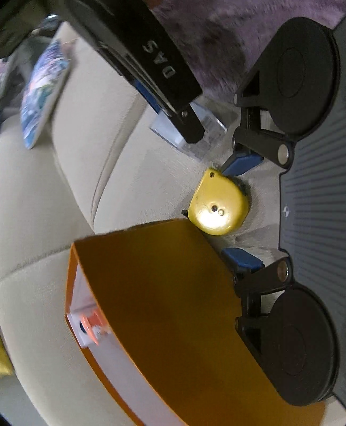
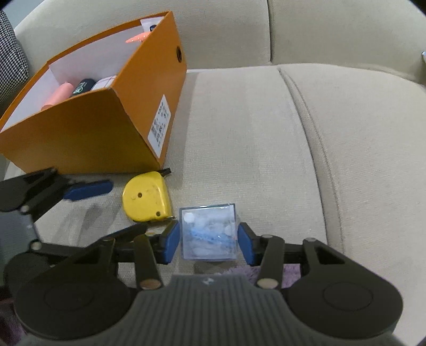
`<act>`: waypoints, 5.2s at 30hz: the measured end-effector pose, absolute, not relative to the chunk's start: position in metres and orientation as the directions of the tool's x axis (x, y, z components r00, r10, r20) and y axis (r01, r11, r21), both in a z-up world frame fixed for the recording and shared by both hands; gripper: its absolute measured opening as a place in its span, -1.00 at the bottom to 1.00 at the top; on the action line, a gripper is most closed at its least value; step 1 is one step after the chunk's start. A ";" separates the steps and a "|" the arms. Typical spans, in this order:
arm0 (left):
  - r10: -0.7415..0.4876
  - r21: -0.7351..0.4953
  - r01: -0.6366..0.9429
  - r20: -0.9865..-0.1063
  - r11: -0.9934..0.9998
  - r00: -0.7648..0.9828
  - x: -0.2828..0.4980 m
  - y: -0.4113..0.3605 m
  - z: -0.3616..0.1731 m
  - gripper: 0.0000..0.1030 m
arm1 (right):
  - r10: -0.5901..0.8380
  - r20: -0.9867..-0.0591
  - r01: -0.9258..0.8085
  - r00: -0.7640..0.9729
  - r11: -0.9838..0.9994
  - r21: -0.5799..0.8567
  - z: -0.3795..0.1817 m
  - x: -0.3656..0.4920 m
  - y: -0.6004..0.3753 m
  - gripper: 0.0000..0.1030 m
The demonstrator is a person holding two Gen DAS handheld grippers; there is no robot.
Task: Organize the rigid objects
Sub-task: 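Grasp the yellow tape measure with the left tool while the right tool grasps the clear cube, then lift the tape measure and clear cube and carry both over the orange box, then lower the clear cube with the right tool while the left tool lowers the tape measure into the box, then open both tools and pull them back away from the orange box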
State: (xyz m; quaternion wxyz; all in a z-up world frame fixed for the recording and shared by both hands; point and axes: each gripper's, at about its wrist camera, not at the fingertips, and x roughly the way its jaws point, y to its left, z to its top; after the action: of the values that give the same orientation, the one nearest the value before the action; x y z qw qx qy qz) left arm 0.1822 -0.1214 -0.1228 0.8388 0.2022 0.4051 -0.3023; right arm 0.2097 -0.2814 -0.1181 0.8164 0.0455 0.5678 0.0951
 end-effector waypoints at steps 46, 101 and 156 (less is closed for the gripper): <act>-0.216 -0.156 0.151 -0.612 0.976 0.761 0.130 0.067 0.012 0.27 | 0.386 -0.840 -0.463 0.381 0.866 0.188 0.006 0.218 -0.129 -0.06; -0.322 -0.105 0.401 -0.788 0.910 0.524 0.294 0.082 -0.026 0.27 | 0.298 -0.940 -0.266 0.169 0.932 0.248 -0.081 0.377 -0.076 0.11; -0.189 -0.187 0.030 -0.960 0.982 0.206 0.325 0.075 -0.004 0.45 | 0.327 -0.824 -0.276 0.462 0.936 0.217 -0.010 0.313 -0.167 0.27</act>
State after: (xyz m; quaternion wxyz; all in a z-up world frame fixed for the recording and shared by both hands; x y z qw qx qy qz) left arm 0.3252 0.0747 -0.0042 0.7739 -0.0637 0.6261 -0.0706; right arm 0.3134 -0.1674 -0.0100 0.8547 0.0261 0.4875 0.1765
